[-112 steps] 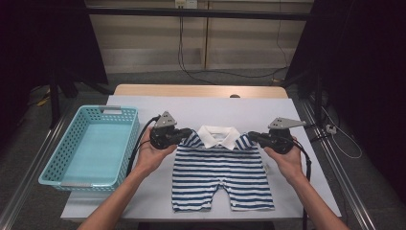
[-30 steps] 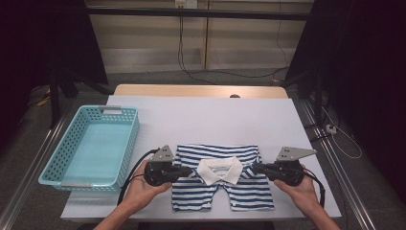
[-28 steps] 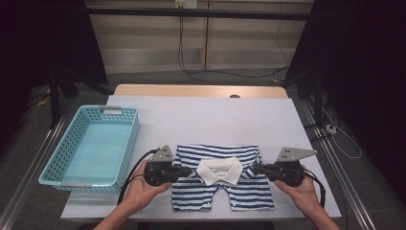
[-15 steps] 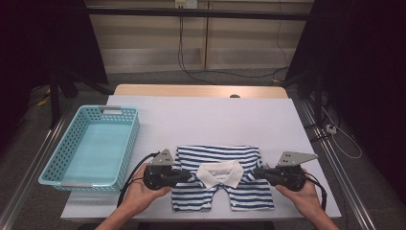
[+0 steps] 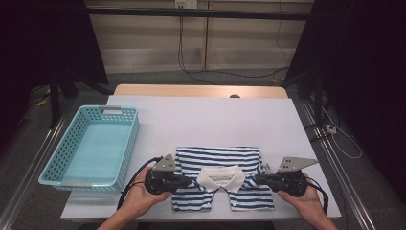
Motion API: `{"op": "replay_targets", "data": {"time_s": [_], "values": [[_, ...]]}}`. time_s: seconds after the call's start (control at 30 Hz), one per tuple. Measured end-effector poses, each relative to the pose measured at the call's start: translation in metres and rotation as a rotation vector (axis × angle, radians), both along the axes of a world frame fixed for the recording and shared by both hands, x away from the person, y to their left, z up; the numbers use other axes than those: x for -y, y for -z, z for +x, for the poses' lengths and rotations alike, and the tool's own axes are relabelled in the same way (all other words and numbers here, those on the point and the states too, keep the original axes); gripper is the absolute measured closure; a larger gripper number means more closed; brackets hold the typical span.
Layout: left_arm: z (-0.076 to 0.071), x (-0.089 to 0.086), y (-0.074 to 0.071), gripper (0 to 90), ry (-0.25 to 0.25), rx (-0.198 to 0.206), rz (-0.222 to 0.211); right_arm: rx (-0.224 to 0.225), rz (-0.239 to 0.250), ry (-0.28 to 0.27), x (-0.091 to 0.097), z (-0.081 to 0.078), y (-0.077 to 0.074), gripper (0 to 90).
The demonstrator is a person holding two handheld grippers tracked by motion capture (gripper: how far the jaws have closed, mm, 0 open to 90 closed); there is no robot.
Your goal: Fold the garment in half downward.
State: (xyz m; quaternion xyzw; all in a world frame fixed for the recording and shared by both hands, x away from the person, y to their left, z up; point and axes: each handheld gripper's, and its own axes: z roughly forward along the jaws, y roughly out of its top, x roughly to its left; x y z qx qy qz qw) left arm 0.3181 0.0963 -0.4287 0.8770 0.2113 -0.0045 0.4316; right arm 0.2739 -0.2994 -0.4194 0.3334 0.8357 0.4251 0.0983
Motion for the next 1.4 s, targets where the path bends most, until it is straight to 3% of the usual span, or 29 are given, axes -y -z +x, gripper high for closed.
{"op": "replay_targets", "data": {"time_s": [0.03,0.07,0.1,0.17,0.23,0.4,0.47,0.5,0.53,0.7,0.73,0.8,0.83,0.9,1.0,1.1,1.2,1.23,1.27,1.3,1.37,1.4], "values": [[-0.001,-0.001,-0.001,86.7,0.005,0.003,0.033,-0.005,-0.002,-0.004,0.0,-0.001,0.0,87.6],[-0.001,0.0,0.001,86.7,0.005,0.009,0.029,-0.005,-0.011,-0.006,-0.001,-0.002,0.001,87.6],[-0.001,0.0,0.0,86.7,0.019,-0.003,0.052,-0.007,-0.014,-0.007,-0.001,-0.004,0.001,87.6],[-0.001,0.002,0.002,86.7,0.035,0.01,0.065,-0.005,-0.023,-0.014,-0.002,-0.006,0.001,87.5],[-0.003,0.004,0.005,86.6,0.018,-0.001,0.056,-0.008,-0.026,-0.026,-0.002,-0.007,0.002,87.5],[-0.006,0.002,0.007,86.5,0.051,0.003,0.083,-0.039,-0.047,-0.048,-0.004,-0.007,0.006,87.3],[-0.008,0.003,0.007,86.5,0.045,-0.018,0.087,-0.045,-0.065,-0.059,-0.006,-0.007,0.008,87.3],[-0.007,0.002,0.007,86.5,0.074,-0.002,0.104,-0.043,-0.073,-0.066,-0.006,-0.008,0.008,87.2],[-0.009,0.004,0.008,86.4,0.052,-0.01,0.081,-0.043,-0.08,-0.068,-0.007,-0.01,0.008,87.1],[-0.006,0.005,0.012,85.5,0.079,-0.019,0.108,-0.059,-0.1,-0.068,-0.006,-0.011,0.011,86.2],[-0.008,0.005,0.013,85.0,0.055,-0.036,0.094,-0.066,-0.1,-0.068,-0.007,-0.011,0.013,85.8],[-0.008,0.006,0.013,84.7,0.056,-0.036,0.096,-0.078,-0.119,-0.074,-0.007,-0.01,0.016,85.4],[-0.007,0.005,0.013,84.5,0.066,-0.026,0.119,-0.082,-0.125,-0.077,-0.008,-0.011,0.017,85.2],[-0.006,0.004,0.013,83.8,0.094,-0.032,0.121,-0.086,-0.127,-0.079,-0.008,-0.011,0.018,84.5],[-0.009,0.004,0.013,83.1,0.054,-0.043,0.113,-0.099,-0.123,-0.08,-0.008,-0.011,0.019,83.4],[-0.009,0.005,0.013,82.9,0.083,-0.041,0.112,-0.101,-0.13,-0.09,-0.009,-0.011,0.02,82.2],[-0.01,0.004,0.013,82.5,0.067,-0.047,0.106,-0.112,-0.129,-0.086,-0.009,-0.012,0.019,80.3],[-0.008,0.002,0.011,81.7,0.098,-0.044,0.13,-0.11,-0.131,-0.092,-0.008,-0.013,0.019,78.6],[-0.007,0.002,0.014,80.6,0.11,-0.055,0.087,-0.109,-0.131,-0.094,-0.008,-0.013,0.019,76.5],[-0.012,0.003,0.013,79.7,0.069,-0.071,0.064,-0.104,-0.129,-0.093,-0.008,-0.015,0.018,75.1],[-0.012,0.003,0.012,77.7,0.092,-0.065,0.071,-0.077,-0.108,-0.1,-0.008,-0.017,0.015,71.6],[-0.014,0.003,0.009,76.2,0.077,-0.033,0.097,-0.067,-0.101,-0.1,-0.008,-0.017,0.014,69.2]]}}
